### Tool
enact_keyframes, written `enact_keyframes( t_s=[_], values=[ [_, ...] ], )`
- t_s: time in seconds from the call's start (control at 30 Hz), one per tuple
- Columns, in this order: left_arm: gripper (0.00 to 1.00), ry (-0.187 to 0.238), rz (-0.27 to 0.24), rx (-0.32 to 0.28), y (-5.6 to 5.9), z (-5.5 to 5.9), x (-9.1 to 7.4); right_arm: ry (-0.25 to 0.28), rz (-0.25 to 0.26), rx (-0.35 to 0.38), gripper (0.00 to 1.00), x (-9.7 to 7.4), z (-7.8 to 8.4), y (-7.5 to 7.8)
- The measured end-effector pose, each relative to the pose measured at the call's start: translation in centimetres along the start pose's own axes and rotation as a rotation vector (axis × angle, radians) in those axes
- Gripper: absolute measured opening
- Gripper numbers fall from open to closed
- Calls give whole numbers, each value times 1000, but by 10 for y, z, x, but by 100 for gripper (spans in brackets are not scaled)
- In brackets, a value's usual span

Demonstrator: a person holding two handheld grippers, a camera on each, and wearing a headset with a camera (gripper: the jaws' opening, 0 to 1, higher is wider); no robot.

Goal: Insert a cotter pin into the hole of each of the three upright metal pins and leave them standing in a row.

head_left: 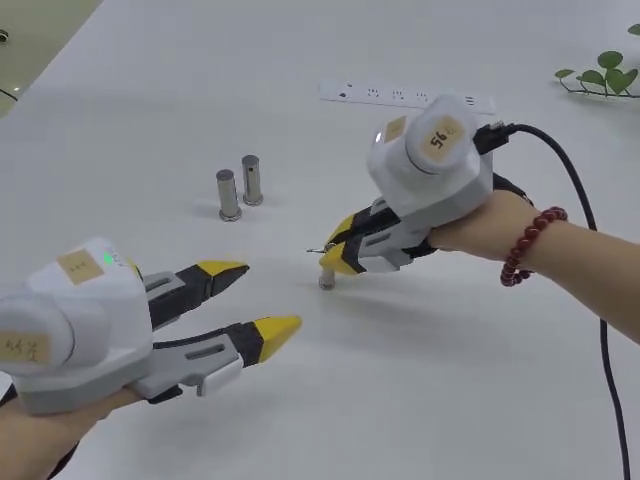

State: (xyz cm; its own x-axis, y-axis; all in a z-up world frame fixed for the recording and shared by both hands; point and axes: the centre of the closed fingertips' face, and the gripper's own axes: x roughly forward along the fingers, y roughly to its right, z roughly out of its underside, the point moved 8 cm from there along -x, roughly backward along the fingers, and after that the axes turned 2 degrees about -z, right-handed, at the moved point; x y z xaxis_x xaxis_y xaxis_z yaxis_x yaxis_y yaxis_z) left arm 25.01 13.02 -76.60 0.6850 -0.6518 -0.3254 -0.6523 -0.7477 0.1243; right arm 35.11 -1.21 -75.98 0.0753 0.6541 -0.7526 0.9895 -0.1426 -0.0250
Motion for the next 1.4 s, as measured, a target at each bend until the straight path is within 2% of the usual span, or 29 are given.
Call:
enact_keyframes(
  t_s=[0.13, 0.53, 1.03, 1.4],
  values=[
    [45, -4, 0, 0, 0, 0, 0, 1, -3, 7, 11, 1, 0, 1],
    [45, -2, 0, 1, 1, -1, 0, 36, 0, 44, 20, -3, -2, 1],
    [47, 3, -10, 8, -1, -5, -3, 66, 4, 98, 29, -16, 0, -2],
    [48, 0, -19, 7, -5, -8, -3, 82, 10, 121, 32, -24, 3, -7]
  ],
)
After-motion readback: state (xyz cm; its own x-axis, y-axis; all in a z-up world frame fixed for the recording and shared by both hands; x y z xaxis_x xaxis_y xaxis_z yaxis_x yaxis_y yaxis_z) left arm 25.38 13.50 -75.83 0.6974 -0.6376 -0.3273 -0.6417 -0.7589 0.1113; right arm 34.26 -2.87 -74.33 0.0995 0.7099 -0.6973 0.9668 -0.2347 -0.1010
